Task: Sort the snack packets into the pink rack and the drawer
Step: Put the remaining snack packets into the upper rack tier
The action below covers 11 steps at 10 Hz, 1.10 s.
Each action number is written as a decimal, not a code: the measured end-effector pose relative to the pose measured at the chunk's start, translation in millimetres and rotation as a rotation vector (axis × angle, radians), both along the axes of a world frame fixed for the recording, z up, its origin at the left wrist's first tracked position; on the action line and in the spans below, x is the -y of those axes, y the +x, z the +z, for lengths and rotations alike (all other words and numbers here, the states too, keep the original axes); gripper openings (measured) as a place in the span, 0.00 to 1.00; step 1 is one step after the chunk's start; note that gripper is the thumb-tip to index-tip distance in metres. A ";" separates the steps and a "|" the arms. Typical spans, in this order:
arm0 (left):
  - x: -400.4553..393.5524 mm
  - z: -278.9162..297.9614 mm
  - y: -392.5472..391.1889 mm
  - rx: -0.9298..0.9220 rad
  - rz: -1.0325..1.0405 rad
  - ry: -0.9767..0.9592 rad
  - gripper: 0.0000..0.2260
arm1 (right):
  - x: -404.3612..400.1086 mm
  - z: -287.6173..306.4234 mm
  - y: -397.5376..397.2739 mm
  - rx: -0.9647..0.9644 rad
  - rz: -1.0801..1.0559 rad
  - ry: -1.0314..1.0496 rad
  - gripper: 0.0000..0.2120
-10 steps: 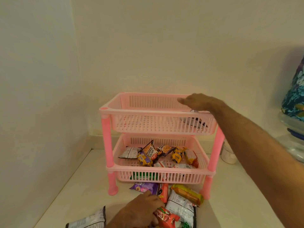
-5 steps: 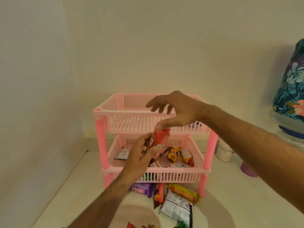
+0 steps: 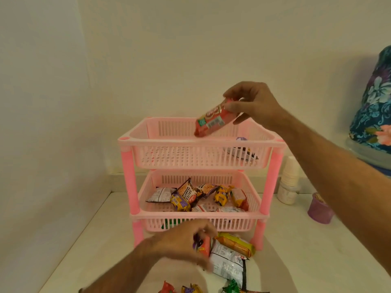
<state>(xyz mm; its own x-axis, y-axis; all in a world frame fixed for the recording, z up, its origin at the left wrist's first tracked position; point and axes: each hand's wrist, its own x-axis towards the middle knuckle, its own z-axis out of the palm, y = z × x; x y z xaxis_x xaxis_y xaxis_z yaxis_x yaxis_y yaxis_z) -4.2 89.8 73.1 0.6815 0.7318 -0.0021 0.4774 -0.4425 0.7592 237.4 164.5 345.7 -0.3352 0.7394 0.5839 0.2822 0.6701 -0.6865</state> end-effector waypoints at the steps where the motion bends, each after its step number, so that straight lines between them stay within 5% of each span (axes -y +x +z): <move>1: 5.4 -40.9 -2.9 -0.188 -0.239 0.152 0.28 | -17.0 -2.6 -1.2 -0.071 -0.126 -0.009 0.12; 2: 35.0 -104.8 -0.5 0.520 -0.423 0.217 0.17 | -44.1 -13.0 -7.5 0.062 -0.333 -0.012 0.12; 3: 33.7 -136.1 -11.1 0.999 -0.621 -0.779 0.16 | -59.9 -20.9 -11.9 0.273 -0.423 -0.008 0.13; 4: 51.8 -87.7 -31.4 0.789 -0.424 -0.550 0.38 | -77.9 -31.6 -21.1 0.600 -0.485 0.003 0.10; 5: 33.4 -73.5 -15.8 0.367 -0.371 0.209 0.61 | -84.8 -36.0 -28.3 0.749 -0.474 -0.004 0.12; 6: 29.5 -82.7 -22.4 -0.560 -0.355 0.620 0.21 | -85.3 -40.4 -37.5 0.895 -0.440 -0.093 0.06; 7: 33.5 -93.0 -9.9 -0.632 -0.106 0.300 0.17 | -84.6 -43.2 -38.0 0.999 -0.433 -0.159 0.13; 8: 21.9 -86.8 -5.8 -0.656 -0.014 0.432 0.19 | -84.7 -45.6 -31.4 0.966 -0.382 -0.367 0.19; 9: 15.7 -90.4 -6.3 -0.594 0.016 0.302 0.23 | -84.3 -46.1 -28.9 0.960 -0.322 -0.459 0.21; 11: 10.3 -75.5 -4.2 -0.234 0.210 0.243 0.30 | -83.7 -37.2 -32.8 0.818 -0.292 -0.144 0.26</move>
<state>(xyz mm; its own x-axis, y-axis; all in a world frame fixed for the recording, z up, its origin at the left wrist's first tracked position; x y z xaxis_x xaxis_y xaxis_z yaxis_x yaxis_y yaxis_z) -8.5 79.5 -2.4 0.5190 0.8533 0.0509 0.7243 -0.4706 0.5040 204.6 248.2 308.5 -0.3937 0.9088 0.1380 0.8691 0.4169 -0.2662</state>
